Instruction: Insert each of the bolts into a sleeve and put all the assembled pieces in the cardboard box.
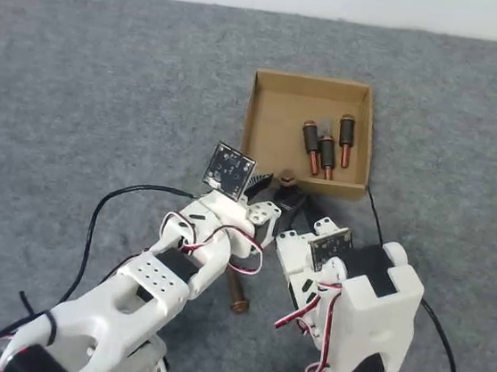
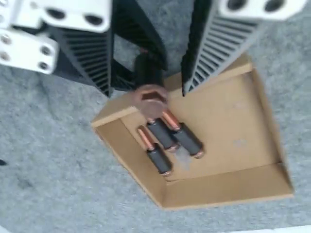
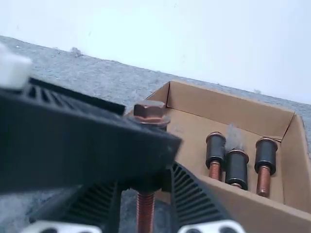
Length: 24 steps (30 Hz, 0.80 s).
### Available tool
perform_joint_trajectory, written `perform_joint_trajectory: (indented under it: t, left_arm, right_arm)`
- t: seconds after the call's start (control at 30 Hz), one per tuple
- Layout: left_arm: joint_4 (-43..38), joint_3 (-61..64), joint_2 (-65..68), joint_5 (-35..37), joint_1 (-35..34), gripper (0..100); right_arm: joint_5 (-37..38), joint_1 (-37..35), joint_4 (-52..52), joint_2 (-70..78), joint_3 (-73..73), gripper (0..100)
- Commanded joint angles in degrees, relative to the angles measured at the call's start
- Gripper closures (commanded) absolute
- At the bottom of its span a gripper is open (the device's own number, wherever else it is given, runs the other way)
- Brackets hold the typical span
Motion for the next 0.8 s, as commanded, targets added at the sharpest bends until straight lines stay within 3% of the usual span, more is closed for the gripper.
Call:
perform_joint_trajectory:
  t: [0.0, 0.2, 0.37, 0.77]
  left_arm:
    - [0.18, -4.09, -0.79, -0.18, -2.37, 79]
    - [0.26, -4.79, -0.79, -0.18, -7.03, 82]
    - [0.26, -4.88, -0.79, -0.44, -10.11, 100]
    - [0.26, -0.22, -0.79, -0.18, -21.01, 99]
  right_arm:
    - [-0.18, 0.66, 1.01, -3.82, -2.55, 99.2]
    - [-0.18, 0.57, 1.89, -3.82, -3.08, 99.2]
    - [-0.18, 0.57, 2.24, -3.82, -3.16, 99.2]
    - [-0.18, 0.66, 2.24, -3.82, -3.25, 99.2]
